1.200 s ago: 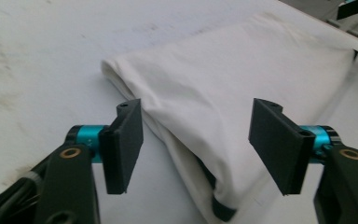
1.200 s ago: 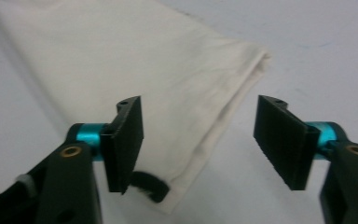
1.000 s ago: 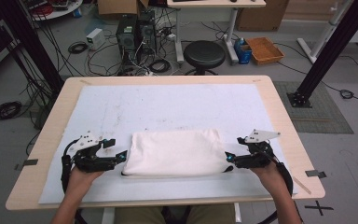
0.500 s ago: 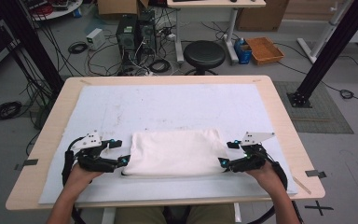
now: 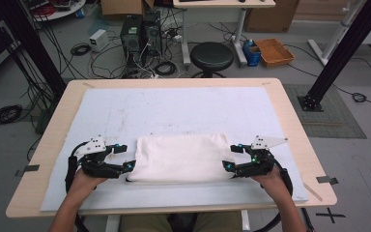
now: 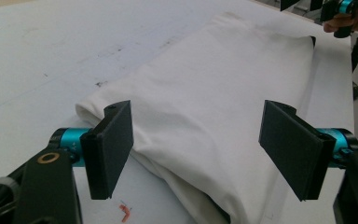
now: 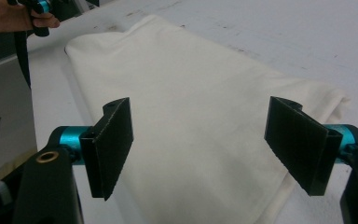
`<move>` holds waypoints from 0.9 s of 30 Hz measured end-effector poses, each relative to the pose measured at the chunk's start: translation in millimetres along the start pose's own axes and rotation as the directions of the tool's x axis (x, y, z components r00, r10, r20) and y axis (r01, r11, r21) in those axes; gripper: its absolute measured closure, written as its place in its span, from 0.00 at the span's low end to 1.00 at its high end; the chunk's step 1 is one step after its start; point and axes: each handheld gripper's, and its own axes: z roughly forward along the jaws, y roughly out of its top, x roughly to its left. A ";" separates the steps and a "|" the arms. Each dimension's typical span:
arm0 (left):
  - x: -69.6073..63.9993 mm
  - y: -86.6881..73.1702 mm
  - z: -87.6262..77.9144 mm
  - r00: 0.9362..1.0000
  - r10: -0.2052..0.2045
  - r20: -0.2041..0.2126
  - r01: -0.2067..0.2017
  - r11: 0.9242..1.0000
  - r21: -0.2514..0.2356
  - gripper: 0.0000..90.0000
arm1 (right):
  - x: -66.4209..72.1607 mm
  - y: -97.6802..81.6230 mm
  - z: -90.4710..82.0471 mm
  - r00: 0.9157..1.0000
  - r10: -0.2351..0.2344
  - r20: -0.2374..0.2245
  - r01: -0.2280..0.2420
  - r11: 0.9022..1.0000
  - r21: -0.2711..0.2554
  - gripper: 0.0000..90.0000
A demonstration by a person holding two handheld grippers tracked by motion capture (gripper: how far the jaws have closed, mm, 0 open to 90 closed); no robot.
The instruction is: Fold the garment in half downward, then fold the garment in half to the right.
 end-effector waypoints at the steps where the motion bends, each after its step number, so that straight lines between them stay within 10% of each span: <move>1: 0.4 0.0 -0.1 1.000 -0.003 -0.001 0.003 1.000 -0.001 0.29 | 0.1 0.5 -0.1 1.000 -0.005 0.008 0.005 1.000 0.001 0.26; 18: -0.3 -1.3 0.0 1.000 -0.010 -0.014 0.011 1.000 0.009 0.29 | 3.5 2.3 -0.7 0.999 -0.022 0.033 0.022 1.000 0.001 0.24; 27: 0.0 -10.0 5.3 0.988 -0.116 -0.106 0.125 0.988 0.086 0.33 | 5.6 3.1 1.4 0.999 -0.038 0.027 0.038 0.999 0.006 0.24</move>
